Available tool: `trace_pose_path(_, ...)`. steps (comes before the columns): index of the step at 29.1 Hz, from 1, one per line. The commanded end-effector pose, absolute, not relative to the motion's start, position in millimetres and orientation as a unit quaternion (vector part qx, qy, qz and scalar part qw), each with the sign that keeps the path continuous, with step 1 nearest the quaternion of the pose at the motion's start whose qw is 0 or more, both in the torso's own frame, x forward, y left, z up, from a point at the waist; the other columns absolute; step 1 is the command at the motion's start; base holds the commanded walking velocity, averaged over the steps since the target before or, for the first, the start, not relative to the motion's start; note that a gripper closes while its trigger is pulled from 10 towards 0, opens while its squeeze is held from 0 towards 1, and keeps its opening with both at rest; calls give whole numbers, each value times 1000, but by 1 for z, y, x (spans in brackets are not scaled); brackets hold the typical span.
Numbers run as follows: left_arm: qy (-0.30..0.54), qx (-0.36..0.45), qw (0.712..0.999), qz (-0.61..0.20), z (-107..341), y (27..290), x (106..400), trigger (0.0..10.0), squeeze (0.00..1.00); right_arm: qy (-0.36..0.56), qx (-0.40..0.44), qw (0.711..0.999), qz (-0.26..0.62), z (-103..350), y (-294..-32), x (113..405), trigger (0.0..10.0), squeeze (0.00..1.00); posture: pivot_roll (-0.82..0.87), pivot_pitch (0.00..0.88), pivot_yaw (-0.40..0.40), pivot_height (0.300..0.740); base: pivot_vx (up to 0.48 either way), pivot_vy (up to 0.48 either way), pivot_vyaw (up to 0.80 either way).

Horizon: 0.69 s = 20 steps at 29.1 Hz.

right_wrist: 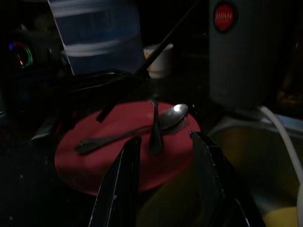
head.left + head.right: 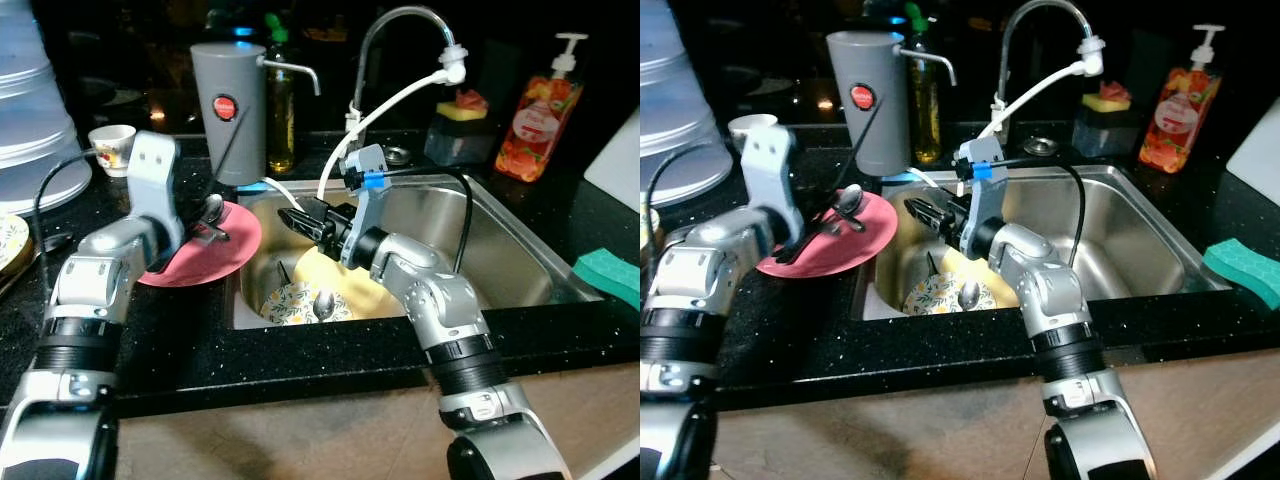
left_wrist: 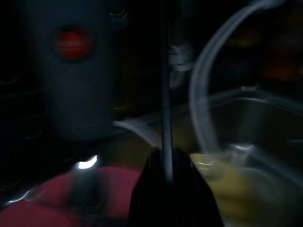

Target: Kitchen organization

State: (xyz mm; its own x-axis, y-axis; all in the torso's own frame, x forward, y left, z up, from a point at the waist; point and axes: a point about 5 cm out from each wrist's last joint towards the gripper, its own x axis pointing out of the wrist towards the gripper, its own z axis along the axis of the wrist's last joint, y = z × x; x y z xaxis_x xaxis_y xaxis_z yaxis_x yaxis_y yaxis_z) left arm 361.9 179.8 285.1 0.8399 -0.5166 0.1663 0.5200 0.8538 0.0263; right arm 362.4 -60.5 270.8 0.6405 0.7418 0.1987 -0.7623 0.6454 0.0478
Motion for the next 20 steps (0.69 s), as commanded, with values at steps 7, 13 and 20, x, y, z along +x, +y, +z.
trace_pose_path(7,-49,-92,892,-439,250,159,330,0,0,-108,171,889,410,291,-62,359,10000,1000,46,23,-12,740,0,0,0)
trace_pose_path(13,-45,-98,893,-437,241,157,327,0,0,-107,213,875,422,296,-61,357,10000,1000,44,27,-16,740,0,0,0)
trace_pose_path(20,-39,-107,879,-462,237,145,320,0,0,-87,211,866,445,294,-53,352,10000,0,42,32,-20,740,0,0,0)
